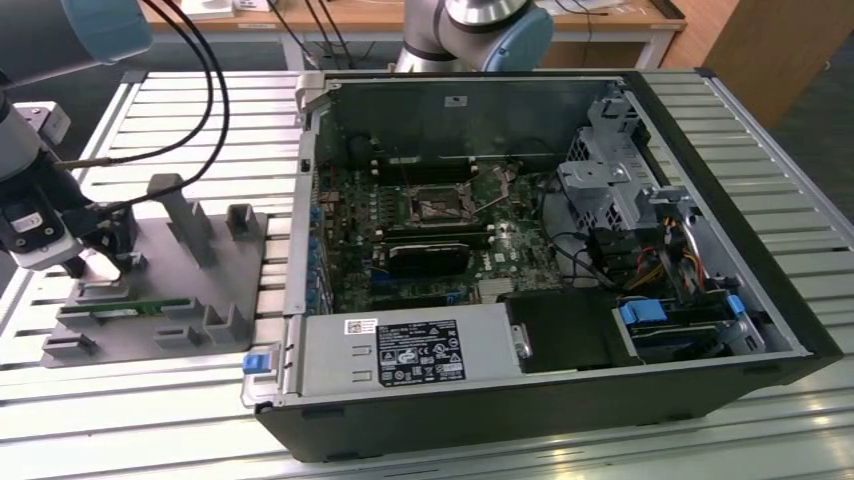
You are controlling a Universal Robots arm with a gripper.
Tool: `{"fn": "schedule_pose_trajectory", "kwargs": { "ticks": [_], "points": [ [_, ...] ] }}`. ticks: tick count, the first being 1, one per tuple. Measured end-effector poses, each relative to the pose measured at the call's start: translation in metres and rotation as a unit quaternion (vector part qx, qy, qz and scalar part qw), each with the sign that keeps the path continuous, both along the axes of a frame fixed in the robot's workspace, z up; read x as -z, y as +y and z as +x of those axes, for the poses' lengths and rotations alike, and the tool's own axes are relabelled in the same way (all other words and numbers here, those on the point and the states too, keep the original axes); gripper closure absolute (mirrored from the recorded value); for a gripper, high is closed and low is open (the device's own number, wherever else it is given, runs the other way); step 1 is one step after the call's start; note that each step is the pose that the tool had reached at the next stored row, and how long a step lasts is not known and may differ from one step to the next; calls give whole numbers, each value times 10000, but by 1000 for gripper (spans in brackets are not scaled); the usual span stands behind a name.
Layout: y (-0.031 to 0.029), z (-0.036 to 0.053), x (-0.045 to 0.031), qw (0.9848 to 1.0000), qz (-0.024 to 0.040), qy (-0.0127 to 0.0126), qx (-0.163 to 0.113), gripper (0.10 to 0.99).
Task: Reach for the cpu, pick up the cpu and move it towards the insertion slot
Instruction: 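Pick up the cpu and move it towards the insertion slot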
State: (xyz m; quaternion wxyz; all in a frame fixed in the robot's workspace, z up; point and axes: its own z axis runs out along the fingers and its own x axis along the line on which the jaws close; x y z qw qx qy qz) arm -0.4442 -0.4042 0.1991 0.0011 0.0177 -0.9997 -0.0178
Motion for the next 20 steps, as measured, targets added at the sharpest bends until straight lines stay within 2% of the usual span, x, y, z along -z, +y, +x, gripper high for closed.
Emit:
{"fn": "schedule_pose_trajectory", "kwargs": {
  "ticks": [7, 14, 20],
  "points": [
    [0, 0, -27, 10000, 0, 1, 0, 545],
    [0, -3, -101, 10000, 0, 2, 0, 545],
    [0, -3, -124, 10000, 0, 1, 0, 545]
  ]
}}
